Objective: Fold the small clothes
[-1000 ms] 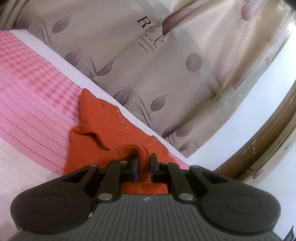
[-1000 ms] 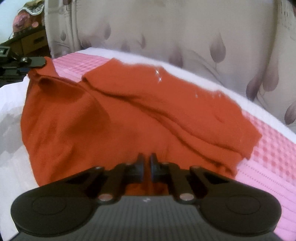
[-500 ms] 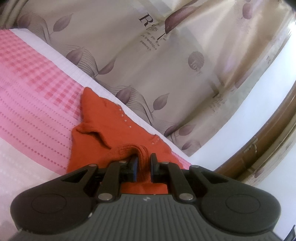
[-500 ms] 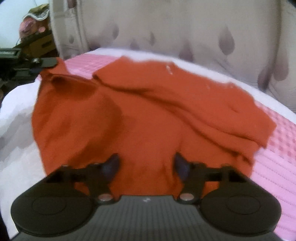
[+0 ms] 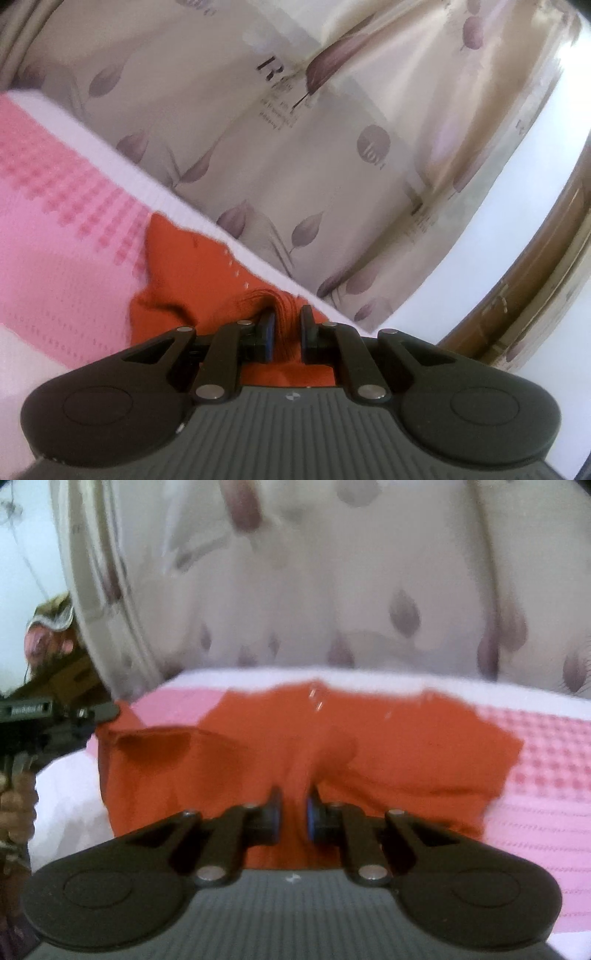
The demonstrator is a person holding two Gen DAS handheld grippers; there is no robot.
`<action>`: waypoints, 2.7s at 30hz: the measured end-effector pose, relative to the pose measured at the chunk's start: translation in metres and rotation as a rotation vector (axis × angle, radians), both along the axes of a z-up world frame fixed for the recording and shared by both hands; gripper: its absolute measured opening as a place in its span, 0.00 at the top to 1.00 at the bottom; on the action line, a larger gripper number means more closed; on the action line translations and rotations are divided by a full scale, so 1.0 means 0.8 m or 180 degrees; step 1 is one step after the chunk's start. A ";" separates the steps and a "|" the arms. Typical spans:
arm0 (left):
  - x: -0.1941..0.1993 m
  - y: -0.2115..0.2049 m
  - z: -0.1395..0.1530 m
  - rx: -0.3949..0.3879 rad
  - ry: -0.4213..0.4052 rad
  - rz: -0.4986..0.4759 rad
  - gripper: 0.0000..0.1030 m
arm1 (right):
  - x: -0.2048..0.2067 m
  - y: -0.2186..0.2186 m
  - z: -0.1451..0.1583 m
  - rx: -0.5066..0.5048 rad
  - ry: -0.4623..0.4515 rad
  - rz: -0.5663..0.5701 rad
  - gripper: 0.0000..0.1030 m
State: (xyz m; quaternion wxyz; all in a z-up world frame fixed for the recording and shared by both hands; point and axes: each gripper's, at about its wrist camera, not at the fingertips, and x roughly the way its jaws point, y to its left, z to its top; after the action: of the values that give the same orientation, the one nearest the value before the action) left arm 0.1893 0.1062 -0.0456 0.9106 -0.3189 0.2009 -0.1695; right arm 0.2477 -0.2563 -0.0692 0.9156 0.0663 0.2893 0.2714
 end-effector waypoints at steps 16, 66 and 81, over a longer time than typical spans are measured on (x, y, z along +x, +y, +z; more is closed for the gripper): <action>0.142 -0.032 0.008 0.0282 -0.0122 0.0199 0.88 | 0.125 -0.043 0.009 0.0140 -0.0202 -0.0651 0.87; 0.130 -0.015 -0.086 0.1770 0.0510 0.1015 0.05 | 0.099 0.011 -0.098 -0.0816 -0.0024 -0.1089 0.00; 0.130 -0.023 -0.087 0.1899 0.0521 0.1067 0.03 | 0.075 0.001 -0.090 -0.0695 -0.0348 -0.1360 0.00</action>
State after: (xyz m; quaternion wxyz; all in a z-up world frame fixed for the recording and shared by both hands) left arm 0.2930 0.0881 -0.1148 0.9597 -0.0799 0.2588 0.0747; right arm 0.3076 -0.2555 -0.1408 0.9682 0.0118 0.2462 0.0419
